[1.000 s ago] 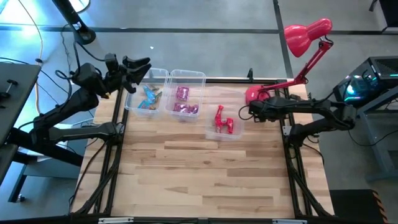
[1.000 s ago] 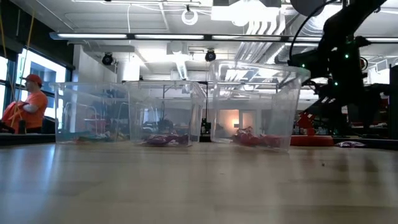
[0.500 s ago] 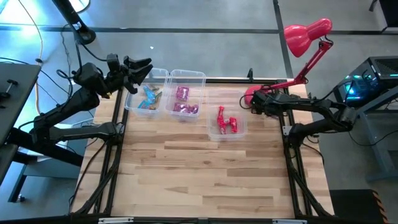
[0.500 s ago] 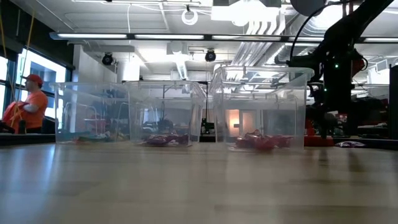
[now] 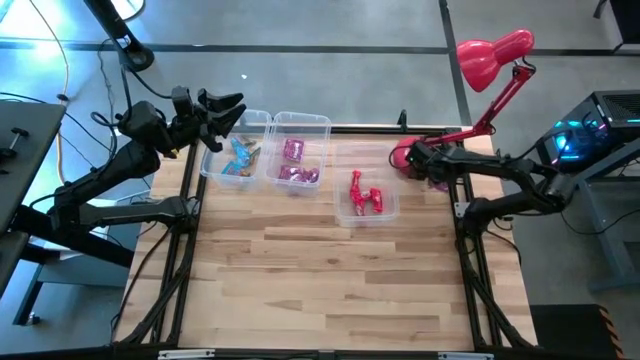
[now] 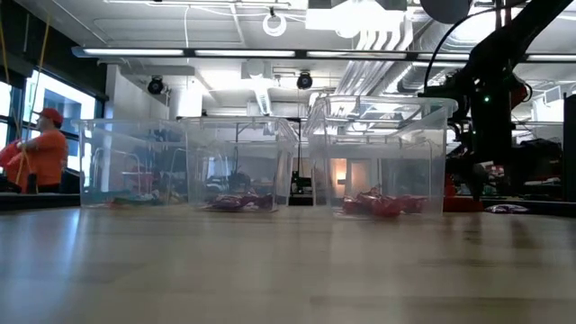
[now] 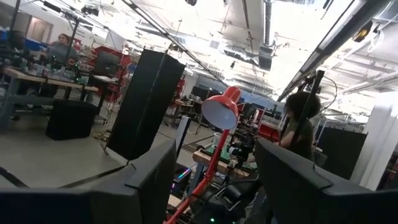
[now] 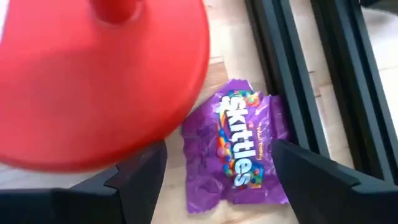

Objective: Sort candy
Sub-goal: Put the violet candy into the top center transparent bin

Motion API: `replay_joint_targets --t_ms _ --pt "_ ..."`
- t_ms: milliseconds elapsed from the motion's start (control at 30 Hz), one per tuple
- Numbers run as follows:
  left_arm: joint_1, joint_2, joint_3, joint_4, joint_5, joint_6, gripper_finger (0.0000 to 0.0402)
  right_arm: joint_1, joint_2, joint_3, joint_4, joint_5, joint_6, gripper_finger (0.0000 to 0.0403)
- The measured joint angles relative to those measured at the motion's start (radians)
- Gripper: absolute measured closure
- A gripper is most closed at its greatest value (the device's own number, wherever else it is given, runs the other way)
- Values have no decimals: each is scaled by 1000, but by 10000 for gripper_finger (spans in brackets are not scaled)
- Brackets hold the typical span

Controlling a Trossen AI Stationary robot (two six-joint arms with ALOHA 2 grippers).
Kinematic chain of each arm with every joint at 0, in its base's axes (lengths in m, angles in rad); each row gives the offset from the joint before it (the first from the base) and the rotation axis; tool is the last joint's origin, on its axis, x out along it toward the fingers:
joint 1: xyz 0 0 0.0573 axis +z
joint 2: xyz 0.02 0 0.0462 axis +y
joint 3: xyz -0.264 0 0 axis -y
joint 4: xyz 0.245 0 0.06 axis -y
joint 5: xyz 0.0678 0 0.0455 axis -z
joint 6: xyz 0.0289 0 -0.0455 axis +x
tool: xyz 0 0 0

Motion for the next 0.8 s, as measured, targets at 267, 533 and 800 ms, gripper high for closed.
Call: replay_joint_targets --t_ms 267,533,800 --pt "0 0 0 0 0 -18 188 -92 4 -41 38 -144 -65 115" --pt "0 0 0 1 -2 -18 188 -73 -11 -129 144 -182 -68 115" --pt "0 0 0 0 -2 -17 188 72 -37 -114 71 -249 -55 202"
